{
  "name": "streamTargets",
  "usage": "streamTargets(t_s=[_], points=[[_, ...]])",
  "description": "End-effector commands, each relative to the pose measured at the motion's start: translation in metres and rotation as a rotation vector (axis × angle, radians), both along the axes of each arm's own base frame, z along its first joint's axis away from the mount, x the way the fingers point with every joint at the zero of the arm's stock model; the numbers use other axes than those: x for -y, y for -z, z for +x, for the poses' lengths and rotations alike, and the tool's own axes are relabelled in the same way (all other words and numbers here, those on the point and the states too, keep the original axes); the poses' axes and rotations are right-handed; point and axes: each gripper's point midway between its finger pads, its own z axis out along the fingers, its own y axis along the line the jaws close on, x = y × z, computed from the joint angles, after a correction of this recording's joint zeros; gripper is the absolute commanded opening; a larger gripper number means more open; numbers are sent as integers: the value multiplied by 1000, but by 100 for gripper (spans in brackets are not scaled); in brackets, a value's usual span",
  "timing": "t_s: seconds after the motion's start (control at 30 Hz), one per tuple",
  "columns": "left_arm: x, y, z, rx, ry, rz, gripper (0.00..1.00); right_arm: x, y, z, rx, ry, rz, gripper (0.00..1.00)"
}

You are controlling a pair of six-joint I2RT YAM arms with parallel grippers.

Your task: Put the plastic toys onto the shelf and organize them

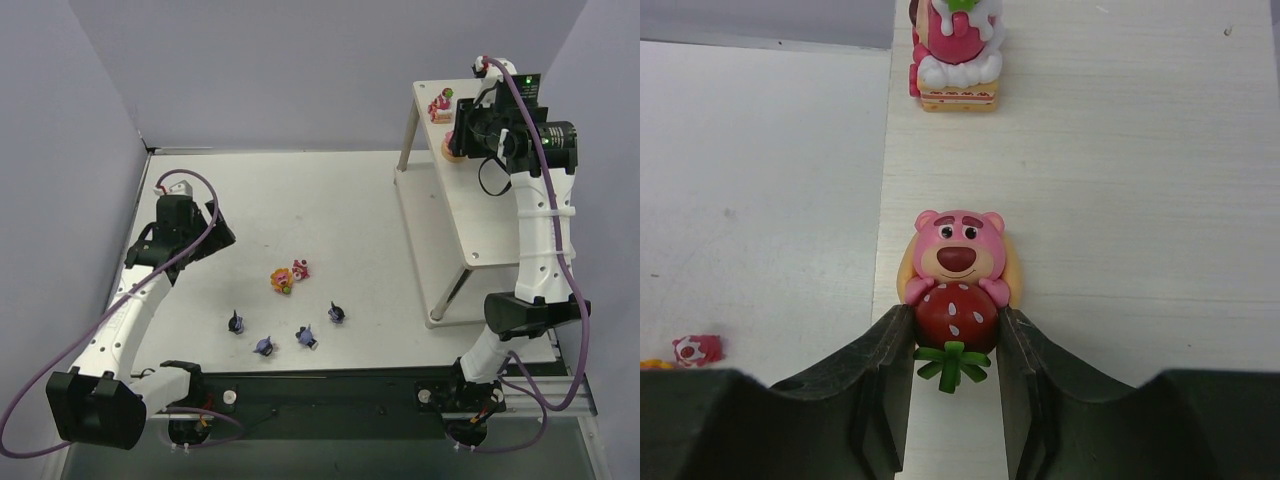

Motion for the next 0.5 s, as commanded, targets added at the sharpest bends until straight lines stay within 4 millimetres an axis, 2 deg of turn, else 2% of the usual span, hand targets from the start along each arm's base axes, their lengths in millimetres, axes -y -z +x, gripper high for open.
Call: streamTargets(t_s=[0.0,0.13,0.33,0.4,0.47], points=[[3,-9,10,49,17,7,93,7,1,9,20,9,-17,6],[3,-7,10,43,17,8,93,1,3,8,25,-17,3,12],[3,-4,10,35,19,7,93,1,7,8,25,-12,6,35],[3,-5,9,36,19,6,93,1,6,8,26,-13,7,38],[3,-5,9,38,20,6,93,1,5,7,33,-13,5,47]])
